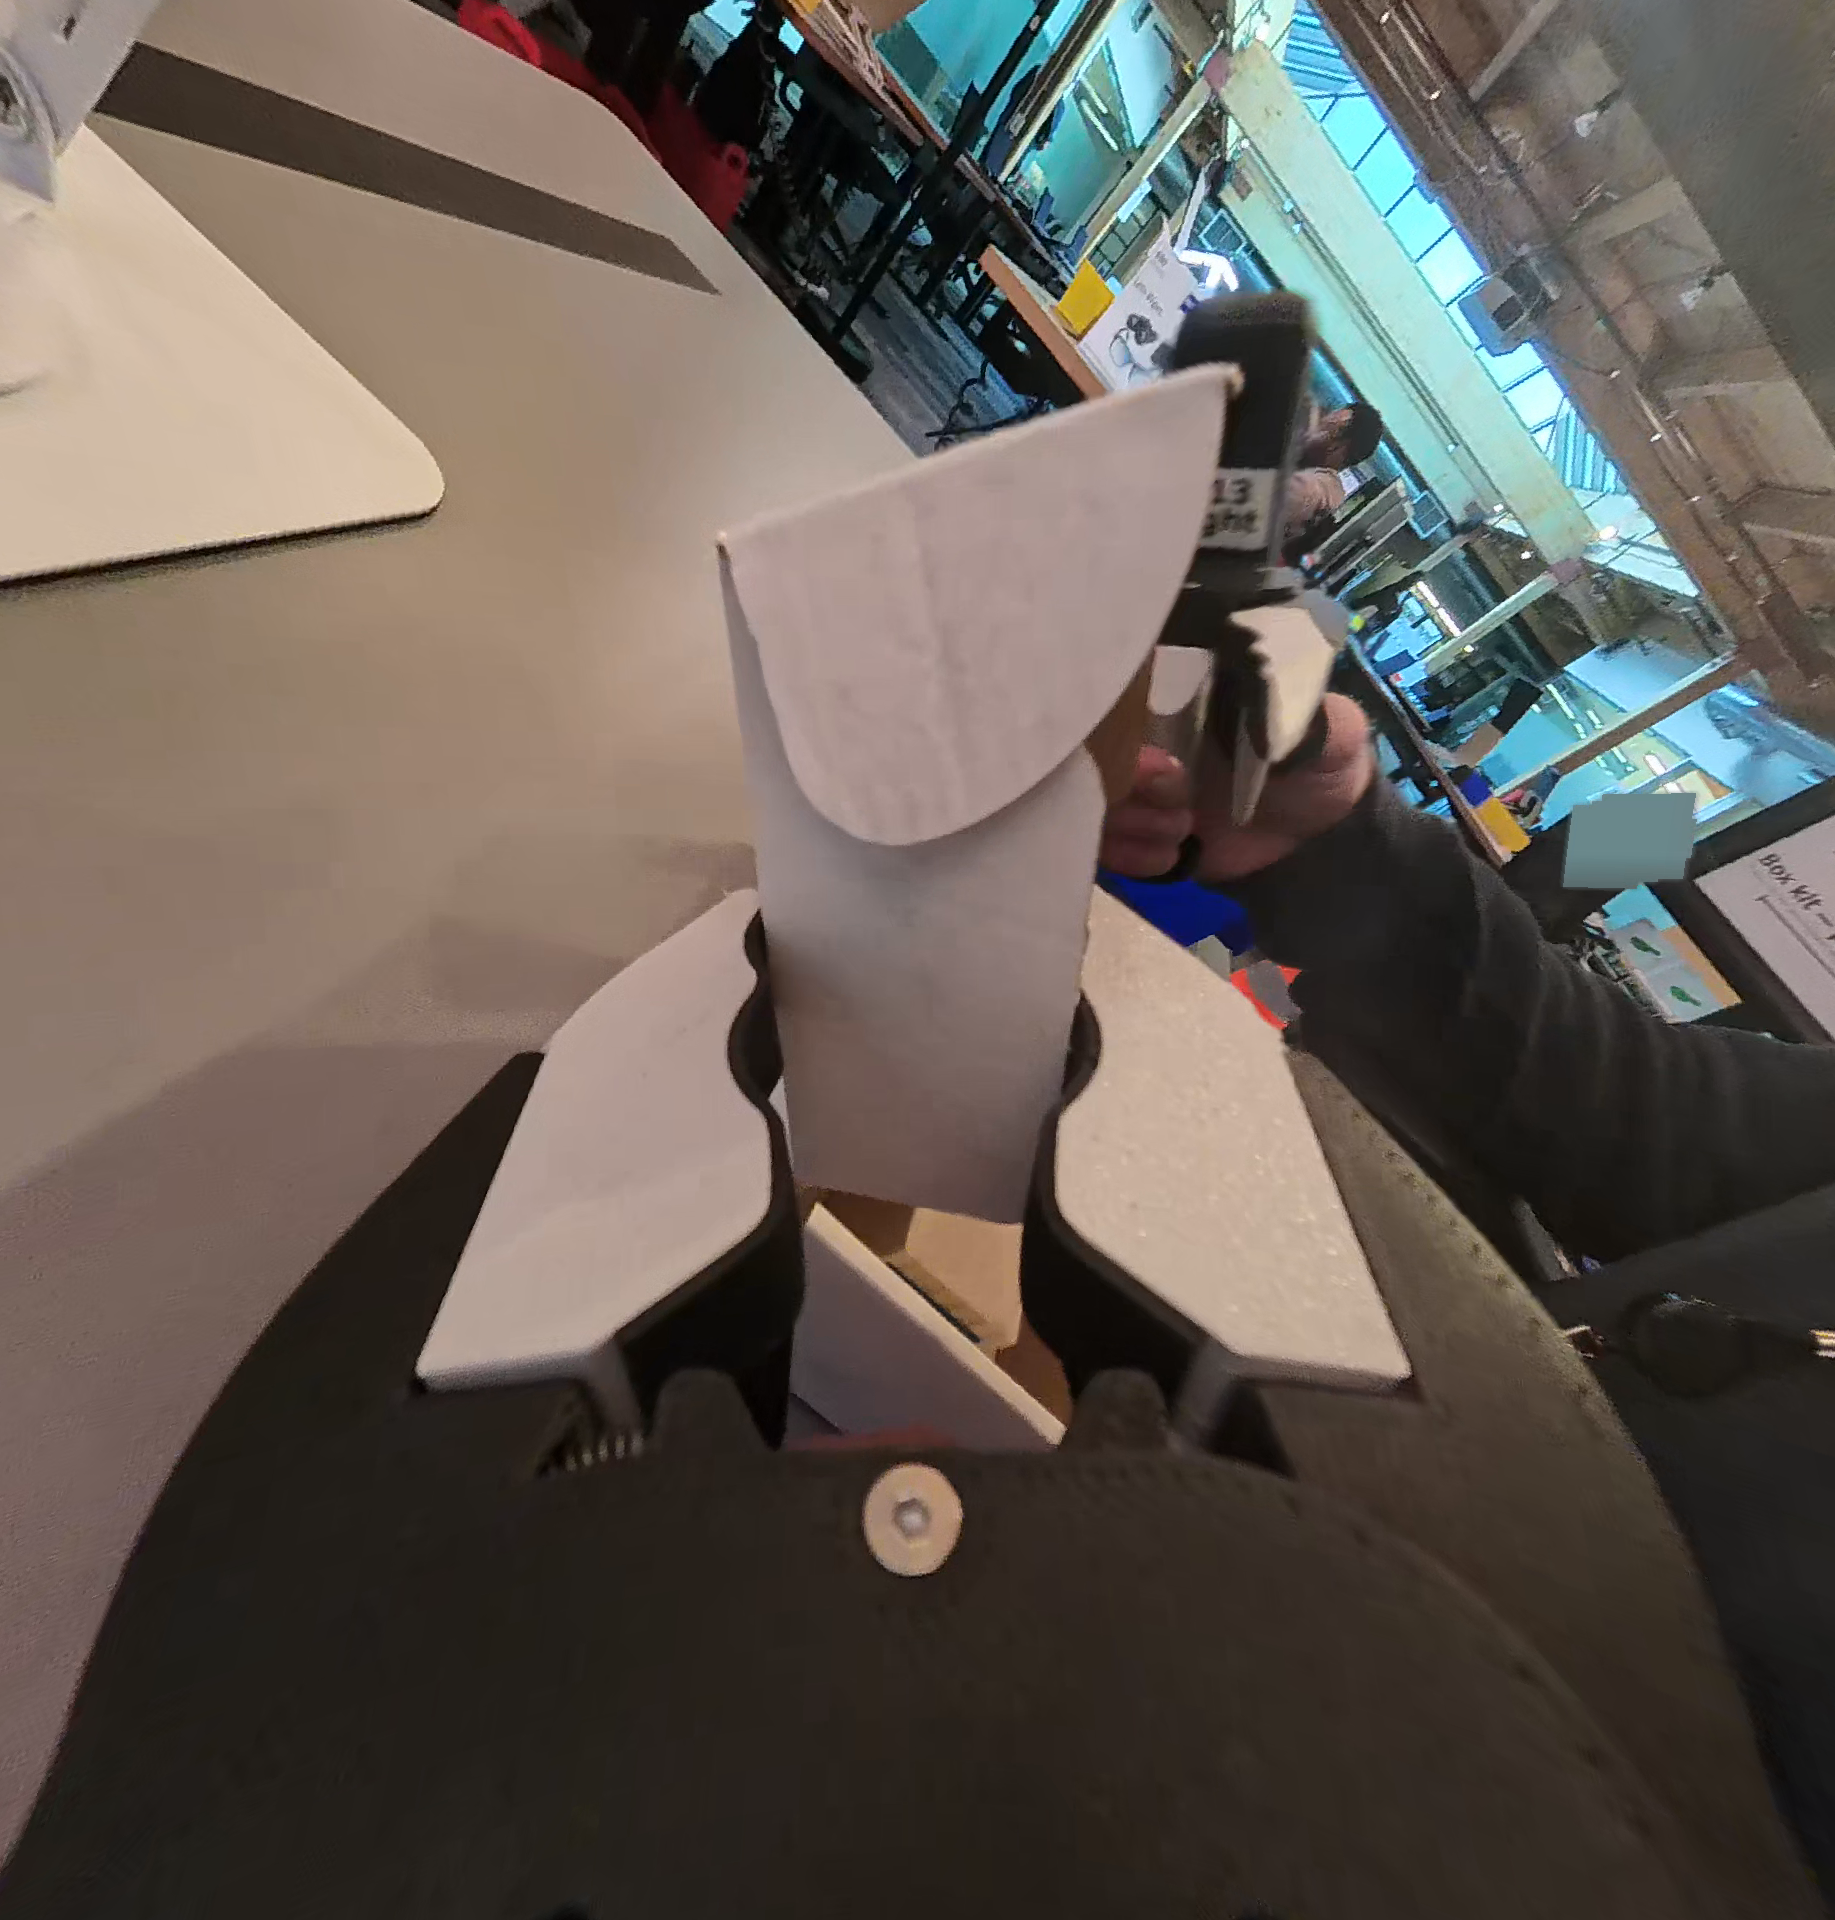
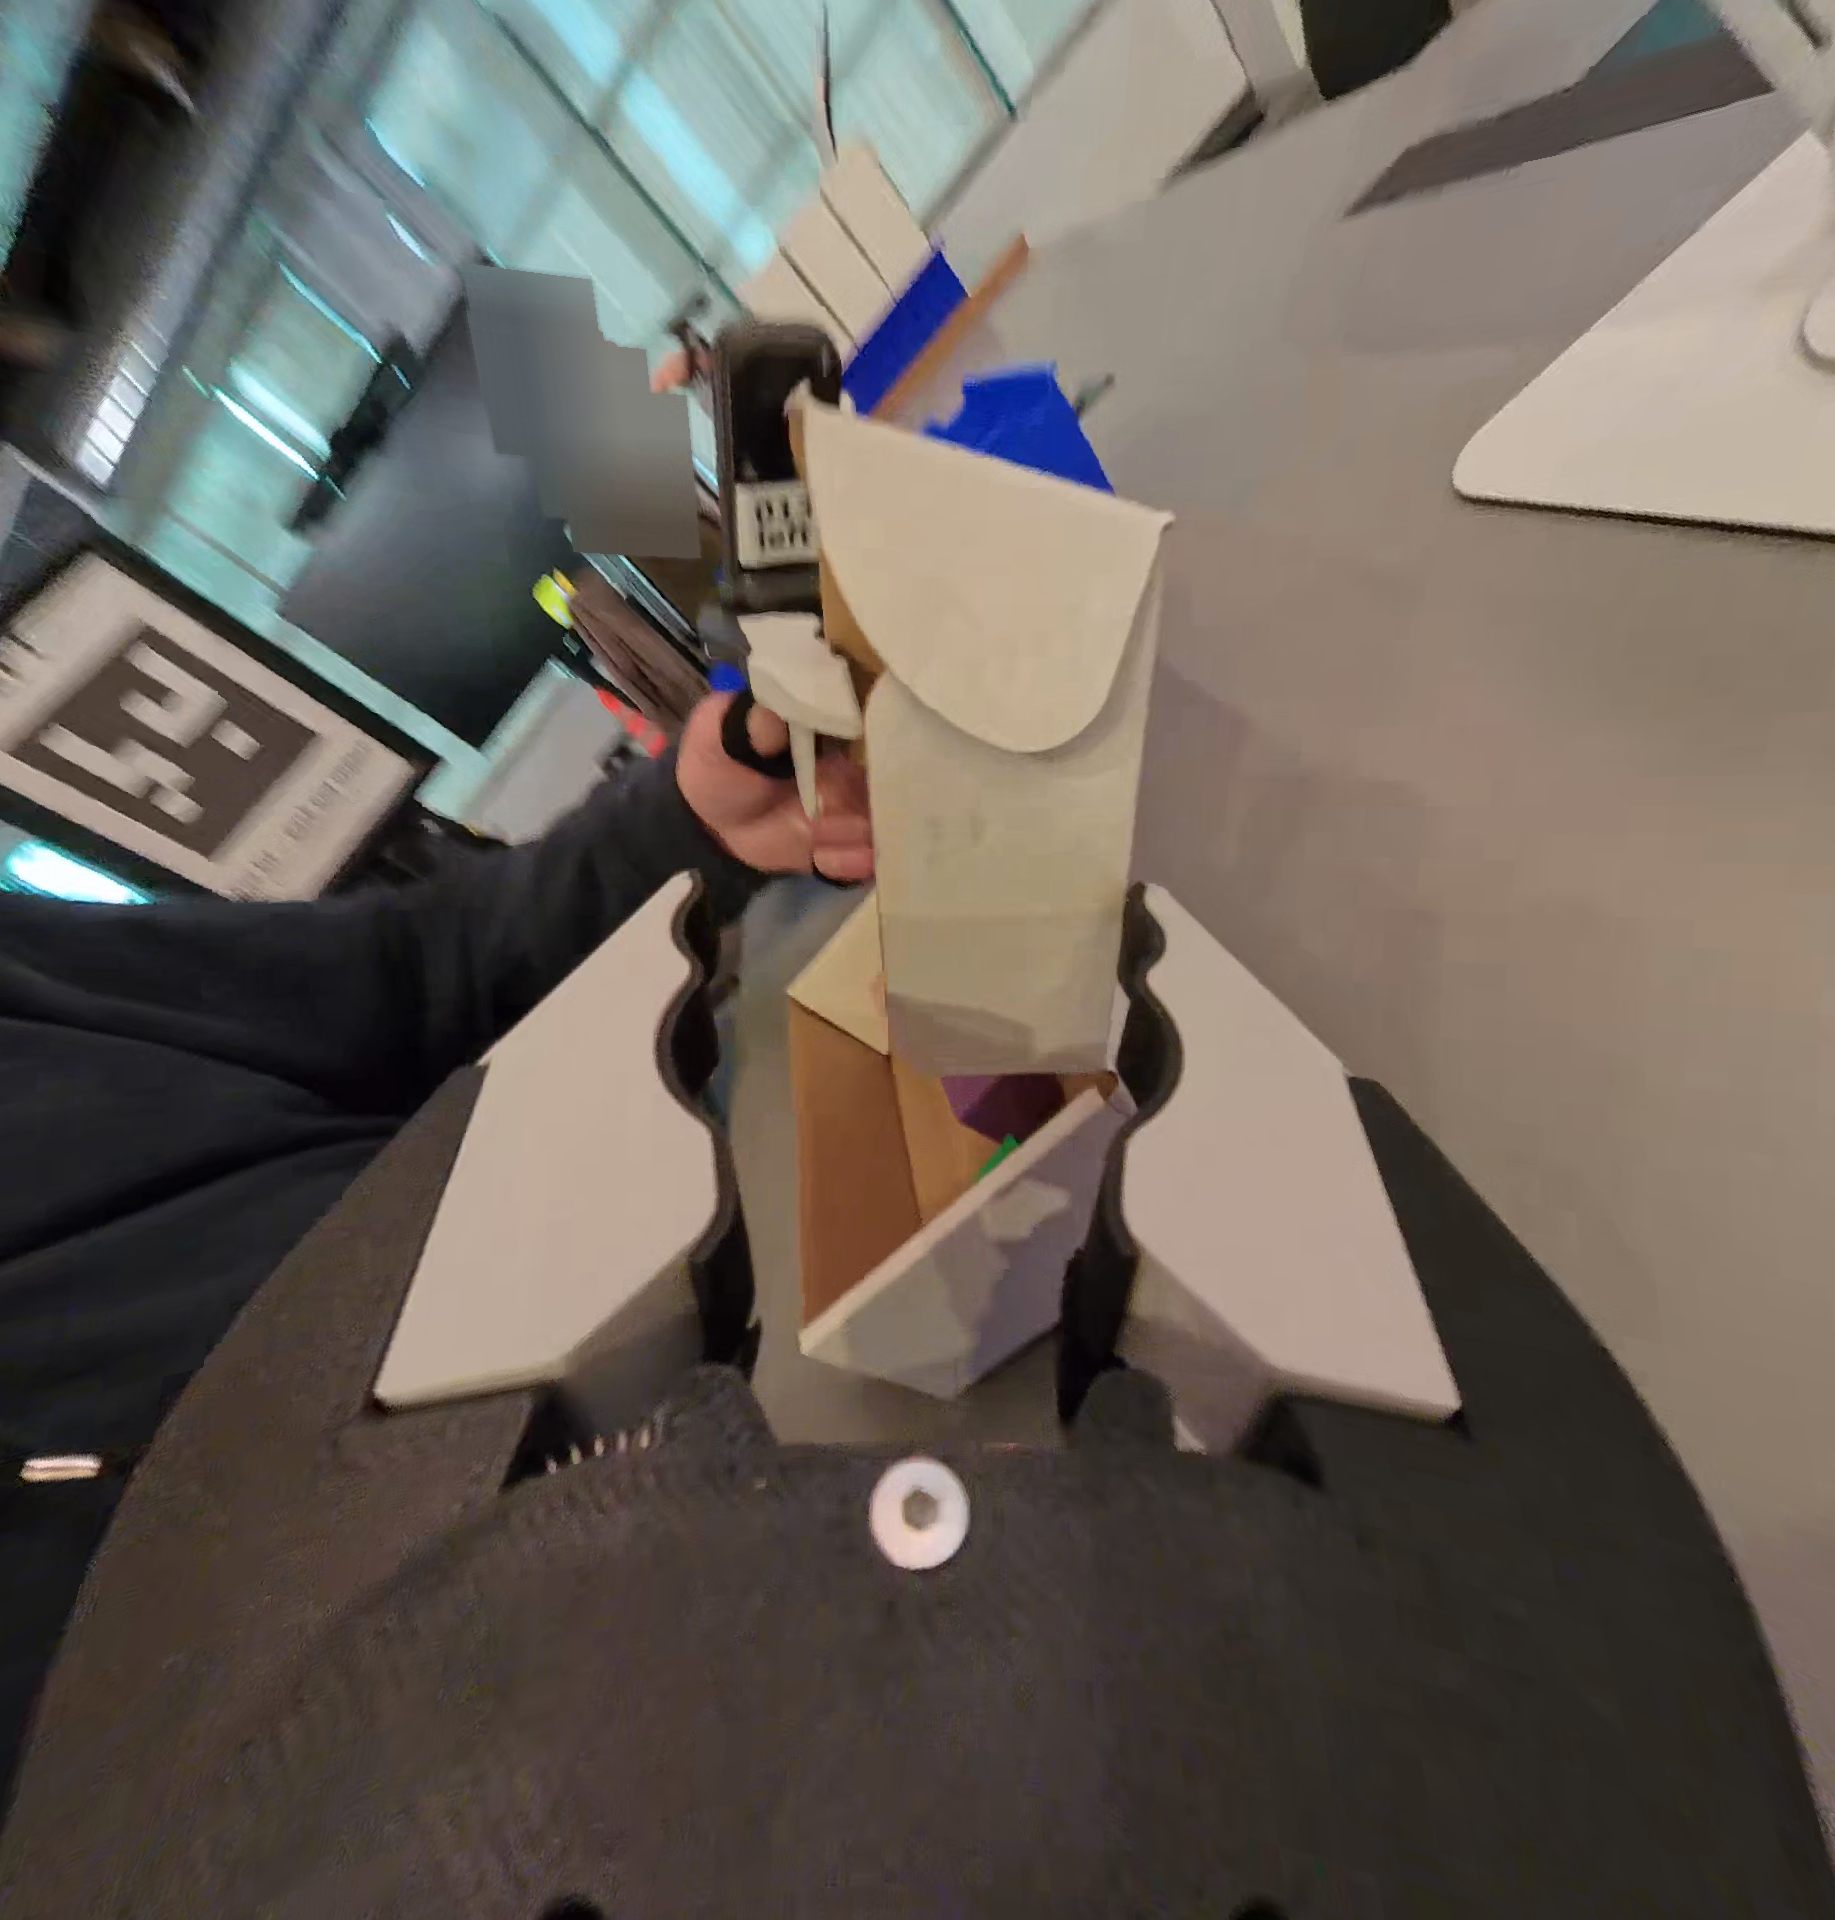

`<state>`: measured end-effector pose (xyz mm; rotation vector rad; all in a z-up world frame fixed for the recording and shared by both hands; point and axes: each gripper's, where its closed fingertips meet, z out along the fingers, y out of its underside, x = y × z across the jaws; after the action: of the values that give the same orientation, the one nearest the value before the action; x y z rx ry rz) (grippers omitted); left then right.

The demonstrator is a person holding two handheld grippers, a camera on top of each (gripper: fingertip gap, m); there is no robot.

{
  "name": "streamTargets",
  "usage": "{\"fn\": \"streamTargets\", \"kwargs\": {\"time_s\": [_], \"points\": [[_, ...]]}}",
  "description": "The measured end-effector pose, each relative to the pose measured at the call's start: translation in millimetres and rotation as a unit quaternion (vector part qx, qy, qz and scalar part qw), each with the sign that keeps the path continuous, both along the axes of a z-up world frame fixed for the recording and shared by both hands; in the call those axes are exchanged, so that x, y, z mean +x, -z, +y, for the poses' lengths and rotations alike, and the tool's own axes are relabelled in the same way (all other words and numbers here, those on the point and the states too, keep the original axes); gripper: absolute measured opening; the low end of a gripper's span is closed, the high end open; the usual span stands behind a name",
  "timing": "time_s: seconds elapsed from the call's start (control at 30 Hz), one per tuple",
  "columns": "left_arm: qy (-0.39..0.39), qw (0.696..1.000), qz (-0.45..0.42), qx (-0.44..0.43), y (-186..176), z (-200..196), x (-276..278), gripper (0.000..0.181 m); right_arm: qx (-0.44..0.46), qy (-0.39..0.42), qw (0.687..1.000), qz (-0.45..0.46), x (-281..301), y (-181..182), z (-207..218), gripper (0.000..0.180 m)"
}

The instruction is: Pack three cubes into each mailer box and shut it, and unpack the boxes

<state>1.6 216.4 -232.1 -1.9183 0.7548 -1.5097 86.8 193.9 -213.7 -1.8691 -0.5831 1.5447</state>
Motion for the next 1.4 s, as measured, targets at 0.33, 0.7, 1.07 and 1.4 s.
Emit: {"fn": "streamTargets", "kwargs": {"time_s": [0.33, 0.7, 1.07, 1.4], "points": [[0.009, 0.999, -0.042, -0.002, -5, 2, -4, 0.053, -0.012, -0.020, 0.999, 0.029, -6, 13, 11, 0.048], [0.004, 0.994, -0.103, 0.022, -22, -3, -14, 0.054, 0.022, -0.032, 0.999, -0.003, -10, 15, 4, 0.048], [-0.030, 0.978, 0.025, 0.207, -18, -23, -3, 0.054, 0.142, -0.011, 0.980, -0.136, -9, 19, -7, 0.048], [-0.019, 0.935, 0.097, 0.341, -11, -59, -2, 0.054, 0.240, -0.020, 0.936, -0.257, -7, 27, -30, 0.049]]}}
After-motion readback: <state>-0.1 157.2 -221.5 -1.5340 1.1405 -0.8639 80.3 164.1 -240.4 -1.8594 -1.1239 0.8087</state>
